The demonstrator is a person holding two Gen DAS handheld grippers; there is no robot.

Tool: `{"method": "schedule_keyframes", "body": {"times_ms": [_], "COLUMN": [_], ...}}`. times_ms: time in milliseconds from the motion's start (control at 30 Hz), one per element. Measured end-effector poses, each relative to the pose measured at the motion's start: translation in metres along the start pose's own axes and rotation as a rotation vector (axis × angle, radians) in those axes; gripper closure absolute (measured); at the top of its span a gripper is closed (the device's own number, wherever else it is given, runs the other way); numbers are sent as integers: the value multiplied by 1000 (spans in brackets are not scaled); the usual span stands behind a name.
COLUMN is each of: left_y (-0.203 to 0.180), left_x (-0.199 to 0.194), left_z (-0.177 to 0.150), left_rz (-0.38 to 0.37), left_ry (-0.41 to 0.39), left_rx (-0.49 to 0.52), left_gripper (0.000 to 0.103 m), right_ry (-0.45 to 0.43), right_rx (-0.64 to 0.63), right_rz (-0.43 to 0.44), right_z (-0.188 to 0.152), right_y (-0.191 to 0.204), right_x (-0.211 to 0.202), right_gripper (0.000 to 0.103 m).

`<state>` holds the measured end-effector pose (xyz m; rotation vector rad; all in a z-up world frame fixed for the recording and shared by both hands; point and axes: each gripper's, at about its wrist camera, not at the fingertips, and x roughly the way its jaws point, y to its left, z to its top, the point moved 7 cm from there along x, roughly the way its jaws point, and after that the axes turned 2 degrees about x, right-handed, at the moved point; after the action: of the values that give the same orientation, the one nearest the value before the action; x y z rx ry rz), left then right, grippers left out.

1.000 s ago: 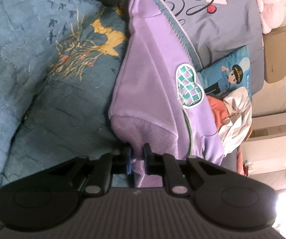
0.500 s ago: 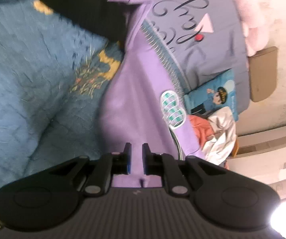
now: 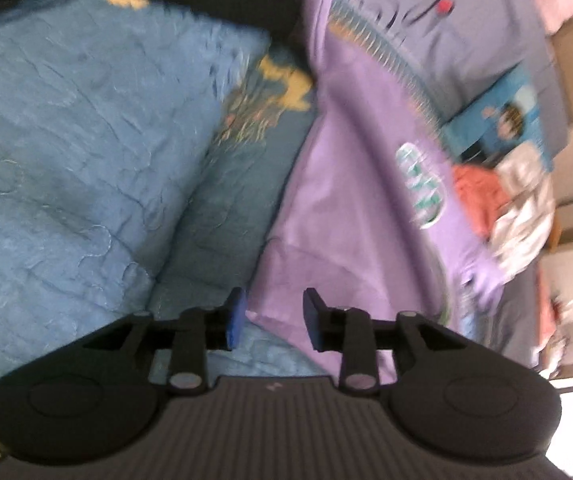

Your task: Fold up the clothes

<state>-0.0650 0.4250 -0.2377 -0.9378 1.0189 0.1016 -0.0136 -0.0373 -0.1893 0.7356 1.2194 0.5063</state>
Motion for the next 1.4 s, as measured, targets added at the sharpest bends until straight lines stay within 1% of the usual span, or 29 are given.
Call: {"method": "schedule_keyframes", "body": {"times_ms": [33, 100, 133, 167, 233, 267, 300, 333, 367, 433, 533, 633, 700, 800, 933, 1067, 1133, 1167, 1267, 1400], "left_y": [2, 8, 11, 13, 13, 10, 5, 0, -4, -12, -18, -19, -22, -26, -23, -24, -28, -31, -50, -67], "left_x": [8, 24, 31, 38, 47, 48, 49, 50, 52, 56, 57, 59, 59, 60, 59, 56, 58, 60, 73, 85], "left_z": [3, 9, 11, 13, 15, 16, 17, 17, 16, 13, 14, 16, 14, 14, 17, 19, 17, 15, 4, -9], "left_rz": [-16, -60, -79, -100, -155, -189, -231, -256, -251, -215, -179, -167, -145, -97, -38, -4, 26, 47, 131, 293], "left_ry": [8, 21, 25, 34, 41, 39, 35, 35, 44, 66, 92, 128, 142, 115, 26, 14, 19, 24, 2, -19], "left_rx": [-20, -72, -93, -109, -109, -100, -85, -65, -27, 53, 101, 116, 146, 122, 3, -7, 23, 52, 150, 298], "left_gripper": [58, 48, 46, 41, 25, 5, 0, 0, 0, 0, 0, 0, 0, 0, 0, 0, 0, 0, 0, 0], "right_ry": [-1, -7, -12, -15, -20, -18, -15, -12, -9, -5, 0, 2, 3, 6, 7, 4, 6, 7, 10, 7], "right_rx": [-7, -14, -13, -7, 1, 2, 2, 3, 4, 5, 9, 9, 9, 8, -1, -5, -6, -6, -8, -14], "right_rz": [1, 4, 7, 9, 11, 8, 5, 0, -4, -7, -6, -6, -6, -9, -16, -12, -12, -13, -15, -17], "right_z": [0, 2, 4, 5, 7, 7, 8, 7, 7, 8, 9, 10, 10, 10, 10, 10, 10, 10, 10, 9], "right_y": [1, 4, 5, 5, 3, 2, 1, -1, -2, -3, -4, -5, -6, -8, -7, -7, -8, -8, -8, -7], "right_x": [0, -1, -1, -1, -1, 1, 2, 4, 5, 9, 11, 12, 12, 13, 13, 12, 13, 13, 13, 12], "right_gripper": [94, 94, 94, 94, 94, 94, 94, 94, 94, 94, 94, 94, 94, 94, 94, 94, 94, 94, 94, 94]}}
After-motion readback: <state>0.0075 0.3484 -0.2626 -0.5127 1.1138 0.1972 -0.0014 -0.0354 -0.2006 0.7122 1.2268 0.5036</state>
